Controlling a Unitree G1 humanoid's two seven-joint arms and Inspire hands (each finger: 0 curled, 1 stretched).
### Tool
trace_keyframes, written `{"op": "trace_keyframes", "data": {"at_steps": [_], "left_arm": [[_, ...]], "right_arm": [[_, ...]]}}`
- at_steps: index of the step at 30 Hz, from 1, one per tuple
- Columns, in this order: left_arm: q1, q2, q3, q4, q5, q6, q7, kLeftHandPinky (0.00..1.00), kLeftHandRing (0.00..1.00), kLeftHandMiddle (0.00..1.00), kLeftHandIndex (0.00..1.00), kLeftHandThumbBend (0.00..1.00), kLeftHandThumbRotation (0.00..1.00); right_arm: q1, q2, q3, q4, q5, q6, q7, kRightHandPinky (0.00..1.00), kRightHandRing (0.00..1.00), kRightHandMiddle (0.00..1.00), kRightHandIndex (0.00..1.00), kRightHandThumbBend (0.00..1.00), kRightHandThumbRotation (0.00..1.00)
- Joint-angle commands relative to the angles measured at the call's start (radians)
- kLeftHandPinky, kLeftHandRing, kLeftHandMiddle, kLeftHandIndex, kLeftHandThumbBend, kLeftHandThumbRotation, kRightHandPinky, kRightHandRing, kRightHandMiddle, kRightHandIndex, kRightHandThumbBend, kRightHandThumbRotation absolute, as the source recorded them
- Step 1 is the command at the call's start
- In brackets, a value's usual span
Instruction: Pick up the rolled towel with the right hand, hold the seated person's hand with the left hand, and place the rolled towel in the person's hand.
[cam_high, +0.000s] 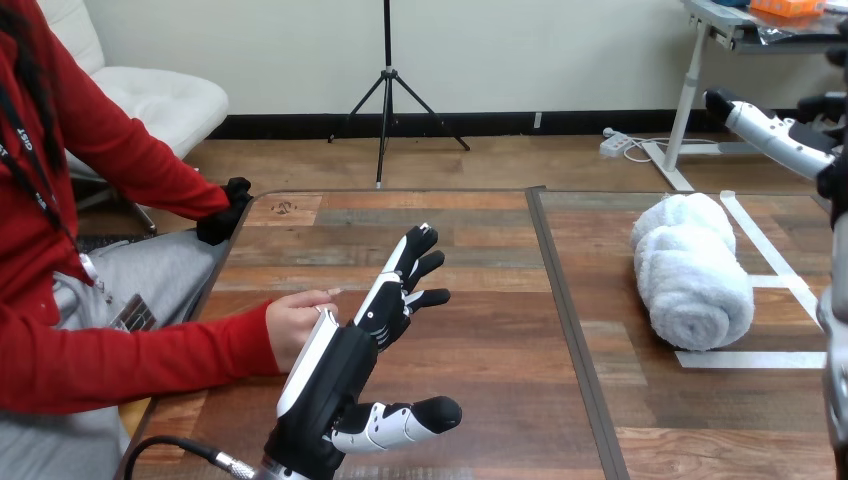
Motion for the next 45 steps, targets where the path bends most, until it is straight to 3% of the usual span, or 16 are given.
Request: {"op": "trace_keyframes", "data": {"at_steps": [1,4,8,15,19,25,31,42,45], "left_arm": [[-0.047,-0.007,0.009,-0.012,-0.009,-0.014,0.007,0.84,0.96,1.0,1.0,1.0,0.7],[-0.044,-0.009,0.007,-0.015,-0.015,-0.01,0.004,0.84,0.96,1.0,1.0,1.0,0.7],[-0.042,-0.009,0.006,-0.015,-0.016,-0.009,0.003,0.84,0.96,1.0,1.0,1.0,0.69],[-0.04,-0.01,0.006,-0.02,-0.015,-0.008,0.005,0.84,0.96,1.0,1.0,1.0,0.69],[-0.043,-0.011,0.008,-0.016,-0.013,-0.012,0.006,0.84,0.96,1.0,1.0,1.0,0.69],[-0.047,-0.012,0.013,-0.011,-0.003,-0.019,0.015,0.84,0.95,1.0,1.0,1.0,0.7],[-0.049,-0.014,0.012,-0.009,-0.005,-0.019,0.012,0.83,0.95,1.0,1.0,1.0,0.7],[-0.041,-0.011,0.013,-0.024,0.014,-0.035,0.023,0.83,0.95,1.0,1.0,1.0,0.7],[-0.034,-0.011,0.009,-0.034,0.008,-0.03,0.02,0.83,0.95,1.0,1.0,1.0,0.69]], "right_arm": [[-0.185,-0.049,0.066,0.117,-0.03,0.042,0.021,0.45,0.64,0.8,0.95,1.0,0.62],[-0.217,-0.058,0.081,0.172,-0.032,0.044,0.02,0.36,0.51,0.63,0.94,1.0,0.62],[-0.26,-0.073,0.105,0.255,-0.038,0.037,0.021,0.29,0.4,0.51,0.94,1.0,0.63],[-0.331,-0.079,0.123,0.406,-0.023,0.014,0.014,0.18,0.25,0.34,0.94,1.0,0.62],[-0.376,-0.083,0.135,0.511,-0.017,-0.007,0.01,0.15,0.2,0.29,0.94,1.0,0.6],[-0.446,-0.091,0.174,0.669,-0.031,-0.019,0.011,0.17,0.22,0.34,0.94,1.0,0.61],[-0.498,-0.098,0.226,0.798,-0.055,-0.036,0.024,0.3,0.42,0.53,0.93,1.0,0.65],[-0.539,-0.088,0.295,0.945,-0.079,-0.056,0.034,0.44,0.59,0.68,0.91,1.0,0.68],[-0.544,-0.084,0.309,0.974,-0.079,-0.056,0.034,0.46,0.59,0.69,0.89,1.0,0.68]]}}
